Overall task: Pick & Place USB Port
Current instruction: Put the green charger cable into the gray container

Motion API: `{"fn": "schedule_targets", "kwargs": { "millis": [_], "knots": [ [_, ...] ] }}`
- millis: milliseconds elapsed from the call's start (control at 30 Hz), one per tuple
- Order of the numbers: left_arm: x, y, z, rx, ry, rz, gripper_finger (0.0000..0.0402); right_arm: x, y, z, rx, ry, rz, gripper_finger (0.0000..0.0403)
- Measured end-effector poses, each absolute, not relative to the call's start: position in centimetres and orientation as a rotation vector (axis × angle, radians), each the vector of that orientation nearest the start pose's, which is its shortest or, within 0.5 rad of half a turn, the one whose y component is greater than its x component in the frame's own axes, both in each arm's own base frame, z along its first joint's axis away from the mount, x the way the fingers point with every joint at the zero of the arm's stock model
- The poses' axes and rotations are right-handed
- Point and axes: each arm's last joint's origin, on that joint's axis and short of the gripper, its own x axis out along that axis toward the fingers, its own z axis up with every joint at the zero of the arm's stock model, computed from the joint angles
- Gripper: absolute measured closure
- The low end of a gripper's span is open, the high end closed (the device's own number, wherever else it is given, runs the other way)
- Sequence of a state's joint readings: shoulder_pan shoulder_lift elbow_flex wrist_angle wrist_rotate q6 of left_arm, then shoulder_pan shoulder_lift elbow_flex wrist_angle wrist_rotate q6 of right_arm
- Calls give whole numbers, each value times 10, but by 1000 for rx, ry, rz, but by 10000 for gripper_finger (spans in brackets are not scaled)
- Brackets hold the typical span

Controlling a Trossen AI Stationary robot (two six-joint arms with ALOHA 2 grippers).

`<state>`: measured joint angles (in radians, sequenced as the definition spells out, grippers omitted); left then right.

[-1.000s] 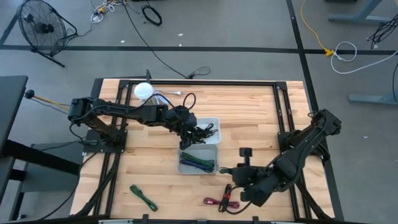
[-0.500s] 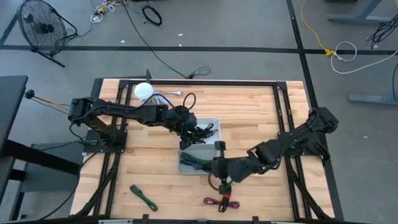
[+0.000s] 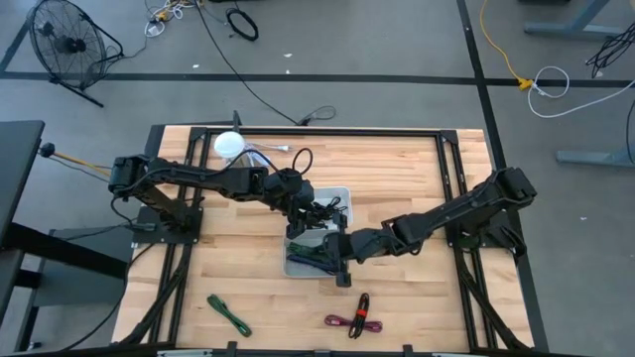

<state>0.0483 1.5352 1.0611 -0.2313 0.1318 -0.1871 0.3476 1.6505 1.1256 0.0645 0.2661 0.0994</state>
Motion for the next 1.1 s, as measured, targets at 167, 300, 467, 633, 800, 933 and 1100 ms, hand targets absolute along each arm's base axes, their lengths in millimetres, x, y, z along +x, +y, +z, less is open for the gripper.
{"fn": "schedule_targets", "kwargs": {
  "millis": [167,300,467,633,800,933,1100],
  "knots": [
    [329,12,246,-243,709,-14,234,346,103,233,13,500,8,401],
    [329,12,246,-238,707,-1,234,346,98,222,54,527,0,401],
    [329,13,246,-210,705,12,234,346,96,204,57,565,-2,401],
    [329,14,246,-205,703,19,234,350,93,198,78,576,1,401],
    [329,14,246,-206,704,18,234,351,88,198,87,574,-5,388],
    [329,14,246,-206,704,19,234,351,87,198,88,575,-7,354],
    [329,14,246,-205,704,18,234,351,87,198,82,572,-19,302]
  ]
}}
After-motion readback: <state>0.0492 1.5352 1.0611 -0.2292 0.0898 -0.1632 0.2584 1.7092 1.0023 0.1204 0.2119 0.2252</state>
